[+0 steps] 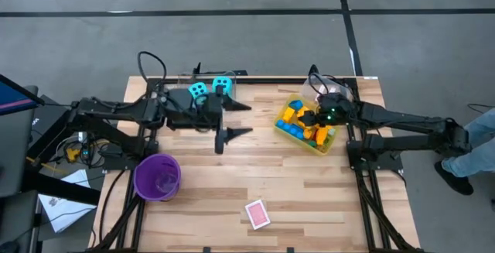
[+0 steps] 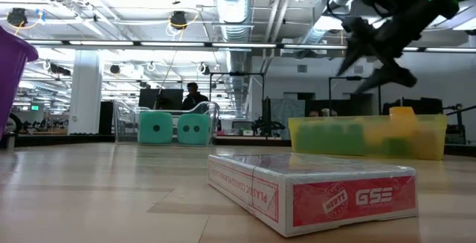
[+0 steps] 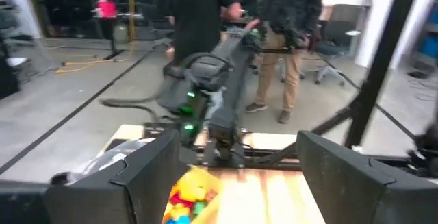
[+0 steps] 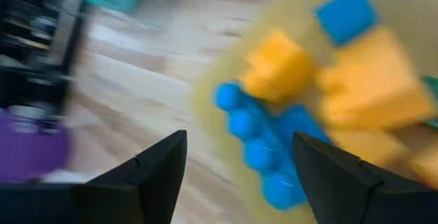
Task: Pick & Place Toys
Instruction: Put the red deck of cards into the white bin
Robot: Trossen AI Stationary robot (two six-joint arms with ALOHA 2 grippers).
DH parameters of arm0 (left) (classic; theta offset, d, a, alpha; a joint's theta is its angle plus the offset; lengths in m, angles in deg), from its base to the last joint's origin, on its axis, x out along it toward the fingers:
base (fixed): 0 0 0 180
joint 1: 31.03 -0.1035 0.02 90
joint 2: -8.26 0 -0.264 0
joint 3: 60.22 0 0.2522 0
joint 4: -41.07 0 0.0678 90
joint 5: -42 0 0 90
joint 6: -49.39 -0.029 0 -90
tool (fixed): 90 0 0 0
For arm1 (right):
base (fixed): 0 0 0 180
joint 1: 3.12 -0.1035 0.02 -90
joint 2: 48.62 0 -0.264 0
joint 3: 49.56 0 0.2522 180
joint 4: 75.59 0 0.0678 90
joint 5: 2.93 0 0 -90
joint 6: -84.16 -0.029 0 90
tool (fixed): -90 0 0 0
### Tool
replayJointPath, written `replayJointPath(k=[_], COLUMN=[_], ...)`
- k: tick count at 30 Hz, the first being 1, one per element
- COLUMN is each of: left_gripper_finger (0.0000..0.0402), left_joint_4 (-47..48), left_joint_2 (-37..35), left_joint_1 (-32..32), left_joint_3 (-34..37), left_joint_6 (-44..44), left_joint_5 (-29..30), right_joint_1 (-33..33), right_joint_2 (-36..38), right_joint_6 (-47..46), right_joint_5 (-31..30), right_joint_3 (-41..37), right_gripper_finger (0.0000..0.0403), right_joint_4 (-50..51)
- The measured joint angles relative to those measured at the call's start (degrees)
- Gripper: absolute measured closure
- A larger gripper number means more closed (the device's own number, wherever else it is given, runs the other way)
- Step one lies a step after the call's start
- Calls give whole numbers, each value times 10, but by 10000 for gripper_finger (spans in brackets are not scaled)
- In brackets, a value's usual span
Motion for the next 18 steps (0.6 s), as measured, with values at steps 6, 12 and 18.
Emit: replayJointPath(k=[6,12,18], left_gripper_finger=[115,115,115], left_joint_4=[7,13,14], left_joint_2=[0,-29,-69], left_joint_1=[25,26,26], left_joint_3=[0,0,0], left_joint_6=[-50,-97,-91], left_joint_5=[2,47,74], right_joint_1=[-42,-125,-245], right_joint_2=[0,-1,-9], right_joint_6=[-48,-98,-155], right_joint_5=[0,0,-43], right_joint_3=[0,0,0], right_gripper_finger=[148,148,148], right_joint_4=[-129,-214,-239])
